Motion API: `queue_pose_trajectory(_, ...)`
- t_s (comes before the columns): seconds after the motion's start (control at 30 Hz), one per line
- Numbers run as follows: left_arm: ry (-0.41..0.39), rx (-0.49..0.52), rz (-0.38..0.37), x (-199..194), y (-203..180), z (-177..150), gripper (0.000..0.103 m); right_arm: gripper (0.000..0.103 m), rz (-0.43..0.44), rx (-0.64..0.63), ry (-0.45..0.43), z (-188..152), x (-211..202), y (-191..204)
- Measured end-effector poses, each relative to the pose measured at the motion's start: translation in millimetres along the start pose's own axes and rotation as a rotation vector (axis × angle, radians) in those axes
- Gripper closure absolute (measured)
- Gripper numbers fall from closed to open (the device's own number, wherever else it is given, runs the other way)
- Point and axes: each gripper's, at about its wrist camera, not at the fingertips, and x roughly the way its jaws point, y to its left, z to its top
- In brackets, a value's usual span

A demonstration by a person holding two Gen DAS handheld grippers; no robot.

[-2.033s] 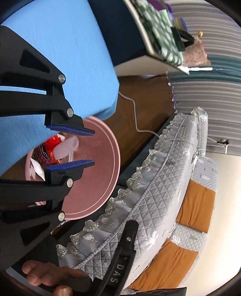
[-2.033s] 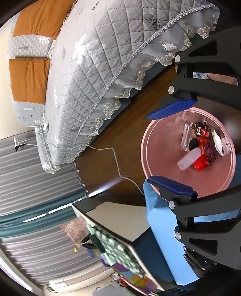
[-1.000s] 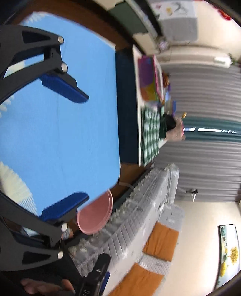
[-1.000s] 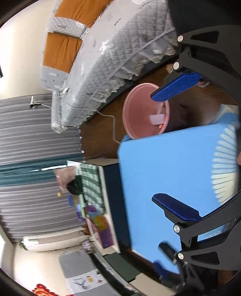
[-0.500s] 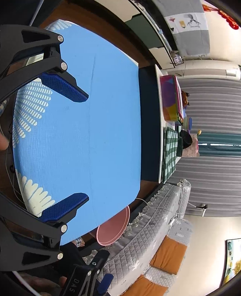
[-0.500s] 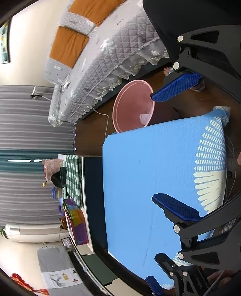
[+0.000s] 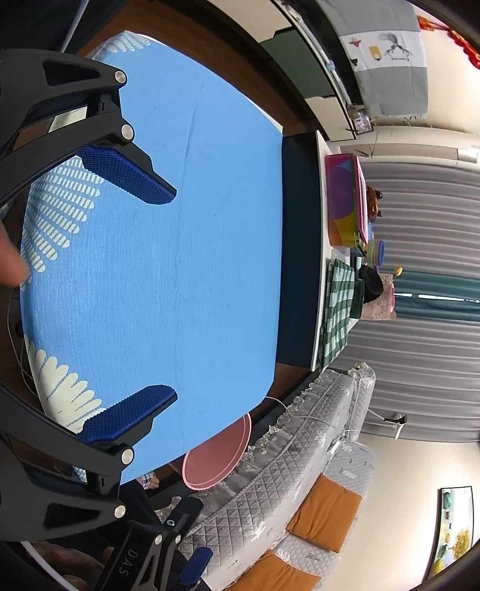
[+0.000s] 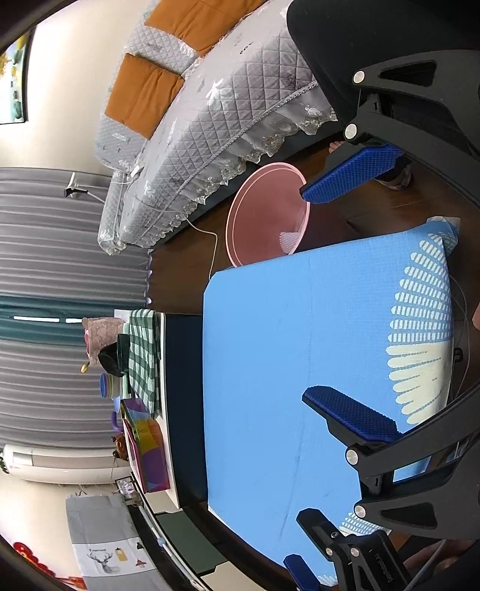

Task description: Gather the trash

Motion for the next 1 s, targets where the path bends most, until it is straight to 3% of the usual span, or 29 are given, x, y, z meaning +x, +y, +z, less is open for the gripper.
queue_pose_trajectory(1.0, -0.001, -0.015, -0.007, -1.8, 0.9, -2.0, 0.008, 0.005, -0.001, -0.007, -0.006, 1.5, -1.5, 1.0)
